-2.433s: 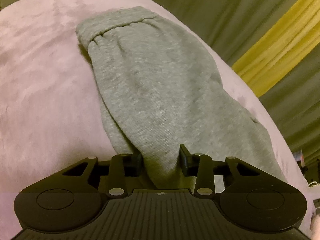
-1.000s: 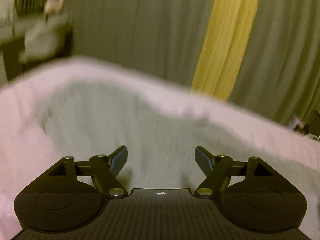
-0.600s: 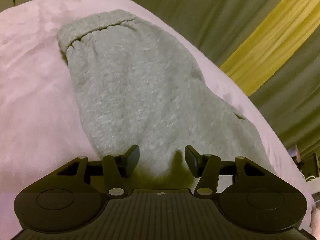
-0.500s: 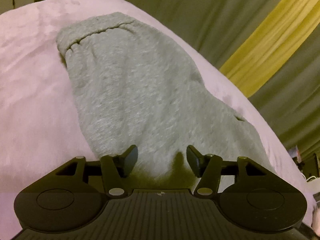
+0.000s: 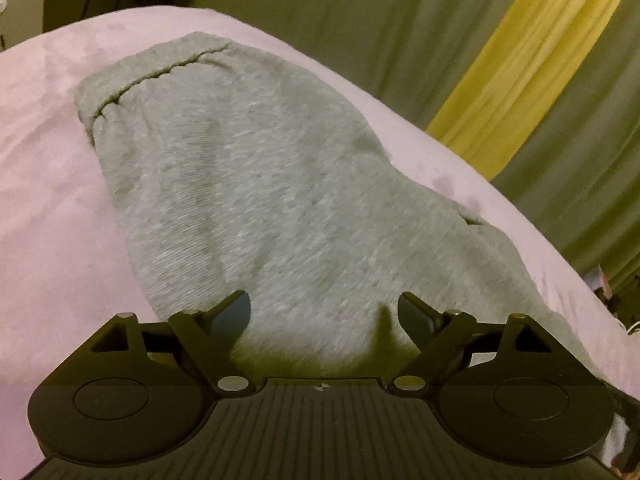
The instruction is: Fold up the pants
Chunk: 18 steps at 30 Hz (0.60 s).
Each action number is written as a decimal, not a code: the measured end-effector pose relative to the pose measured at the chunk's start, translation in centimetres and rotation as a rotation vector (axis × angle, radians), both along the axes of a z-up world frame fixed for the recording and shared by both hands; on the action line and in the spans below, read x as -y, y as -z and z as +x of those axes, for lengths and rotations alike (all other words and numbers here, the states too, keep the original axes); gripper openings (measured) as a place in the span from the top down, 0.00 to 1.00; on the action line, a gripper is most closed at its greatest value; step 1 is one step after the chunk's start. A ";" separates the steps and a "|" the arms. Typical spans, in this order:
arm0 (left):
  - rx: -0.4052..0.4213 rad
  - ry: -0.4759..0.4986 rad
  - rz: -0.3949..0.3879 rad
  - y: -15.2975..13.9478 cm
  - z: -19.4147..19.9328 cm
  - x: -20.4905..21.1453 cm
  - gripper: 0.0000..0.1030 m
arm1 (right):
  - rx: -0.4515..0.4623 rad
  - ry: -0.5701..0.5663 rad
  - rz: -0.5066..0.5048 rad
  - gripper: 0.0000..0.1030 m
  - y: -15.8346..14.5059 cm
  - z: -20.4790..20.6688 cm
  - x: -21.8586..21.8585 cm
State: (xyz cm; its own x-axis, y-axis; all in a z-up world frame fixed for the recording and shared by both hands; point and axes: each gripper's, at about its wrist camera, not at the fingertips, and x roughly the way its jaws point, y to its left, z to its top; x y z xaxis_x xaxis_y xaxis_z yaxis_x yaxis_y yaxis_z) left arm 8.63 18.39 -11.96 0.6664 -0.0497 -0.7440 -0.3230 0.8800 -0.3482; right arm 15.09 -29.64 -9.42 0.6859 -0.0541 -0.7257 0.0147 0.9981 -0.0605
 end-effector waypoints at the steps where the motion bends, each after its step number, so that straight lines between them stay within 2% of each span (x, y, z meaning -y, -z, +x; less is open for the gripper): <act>1: 0.000 0.001 -0.002 0.0 0.0 0.0 0.14 | 0.011 0.062 -0.090 0.59 0.2 -0.6 2.4; 2: -0.001 0.002 -0.002 0.0 0.0 0.0 0.14 | 0.012 0.159 -0.161 0.56 0.0 -1.1 5.3; 3: -0.003 0.002 0.001 -0.1 0.0 0.1 0.14 | 0.015 0.272 -0.182 0.46 -0.6 -1.9 8.6; 6: -0.010 0.005 0.017 -0.1 0.1 0.4 0.13 | 0.065 0.453 -0.082 0.47 -3.2 -5.4 14.8; 7: -0.012 0.006 0.023 -0.2 0.1 0.5 0.12 | 0.075 0.465 -0.033 0.47 -3.7 -6.7 15.7; 9: -0.017 0.015 0.036 -0.2 0.3 0.8 0.11 | 0.046 0.409 0.043 0.47 -3.7 -8.6 15.6; 12: -0.026 0.021 0.049 -0.3 0.3 1.1 0.10 | -0.029 0.306 0.047 0.43 -1.7 -8.1 13.5; 14: -0.028 0.022 0.034 -0.4 0.1 1.0 0.09 | -0.048 0.314 0.021 0.38 -0.3 -7.4 13.3; 15: -0.028 0.023 0.026 -0.4 0.1 1.0 0.08 | -0.032 0.338 0.010 0.26 -0.1 -7.2 13.6; 16: -0.028 0.022 0.018 -0.5 -0.1 1.0 0.07 | -0.025 0.360 0.009 0.21 -0.2 -7.0 14.0; 18: -0.031 0.020 0.015 -0.5 -0.2 1.0 0.07 | -0.018 0.397 0.041 0.21 -0.4 -6.2 14.7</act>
State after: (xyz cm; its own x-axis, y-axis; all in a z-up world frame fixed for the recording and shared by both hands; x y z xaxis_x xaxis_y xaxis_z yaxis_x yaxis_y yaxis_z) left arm 8.44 17.41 -11.45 0.6417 -0.0514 -0.7652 -0.3161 0.8914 -0.3249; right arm 8.93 -44.30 -9.02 0.6044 -0.2827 -0.7448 0.3988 0.9167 -0.0243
